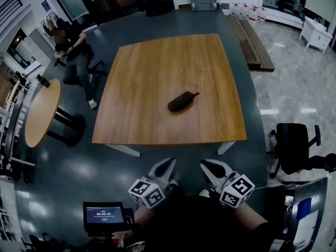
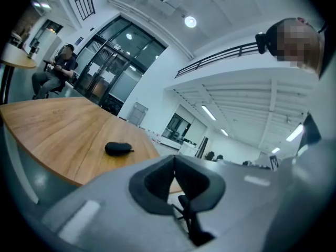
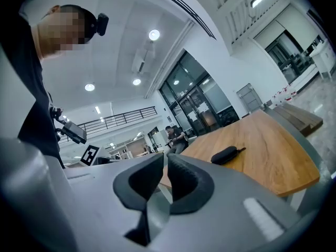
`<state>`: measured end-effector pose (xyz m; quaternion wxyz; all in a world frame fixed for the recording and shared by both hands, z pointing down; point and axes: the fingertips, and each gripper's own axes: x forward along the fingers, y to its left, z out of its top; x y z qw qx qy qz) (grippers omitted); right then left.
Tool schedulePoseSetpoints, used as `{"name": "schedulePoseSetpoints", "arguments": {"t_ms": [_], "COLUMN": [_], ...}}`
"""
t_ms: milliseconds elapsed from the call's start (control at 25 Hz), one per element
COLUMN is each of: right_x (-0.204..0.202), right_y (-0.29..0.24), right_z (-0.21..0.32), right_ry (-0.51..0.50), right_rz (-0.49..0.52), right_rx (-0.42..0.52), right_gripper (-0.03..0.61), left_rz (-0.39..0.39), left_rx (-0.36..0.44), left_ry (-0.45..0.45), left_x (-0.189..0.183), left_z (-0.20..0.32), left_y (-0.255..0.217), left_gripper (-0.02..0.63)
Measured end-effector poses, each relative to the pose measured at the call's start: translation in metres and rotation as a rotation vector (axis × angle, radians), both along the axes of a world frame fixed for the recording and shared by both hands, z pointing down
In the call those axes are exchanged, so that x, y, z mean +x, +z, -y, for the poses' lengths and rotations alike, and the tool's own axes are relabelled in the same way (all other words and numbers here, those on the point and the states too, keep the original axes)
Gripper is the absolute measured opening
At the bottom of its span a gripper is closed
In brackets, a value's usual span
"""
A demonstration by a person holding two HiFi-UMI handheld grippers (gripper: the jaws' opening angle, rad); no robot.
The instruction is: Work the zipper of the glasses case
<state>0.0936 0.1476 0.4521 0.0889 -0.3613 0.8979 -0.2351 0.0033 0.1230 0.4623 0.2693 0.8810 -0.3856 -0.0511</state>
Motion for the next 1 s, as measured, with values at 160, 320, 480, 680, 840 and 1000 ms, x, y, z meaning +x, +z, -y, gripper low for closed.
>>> {"name": "schedulePoseSetpoints", "arguments": {"t_ms": [160, 320, 480, 680, 840, 1000], "right_x": [0.003, 0.008, 0.006, -0.002, -0.002, 0.007], "right_y": [0.011, 0.039, 0.069, 0.141, 0.205, 0.243], "right_z": [0.036, 0.090, 0.155, 0.232, 0.272, 0.287], "right_ry": [0.053, 0.148, 0.260, 0.397, 0.514, 0.584], "right_rz": [0.005, 0.062, 0.128, 0.207, 0.315, 0.334], "right_rx": [-0.046, -0.182, -0.335, -0.590, -0.814, -0.928], "right_gripper": [0.044, 0.113, 0.199, 0.253, 0.299, 0.319], "left_rz": [0.013, 0.002, 0.020, 0.040, 0.055, 0.037], "left_rx": [-0.004, -0.029, -0.030, -0.032, -0.066, -0.112], "left_ry": [0.006, 0.055, 0.149, 0.243, 0.274, 0.266], "left_x": [-0.010, -0.019, -0.025, -0.046, -0.069, -0.074], "left_z": [0.039, 0.091, 0.144, 0.189, 0.210, 0.211], "left_y": [0.009, 0.024, 0.029, 0.036, 0.052, 0.065], "left_gripper": [0.002, 0.002, 0.002, 0.002, 0.002, 0.002]}}
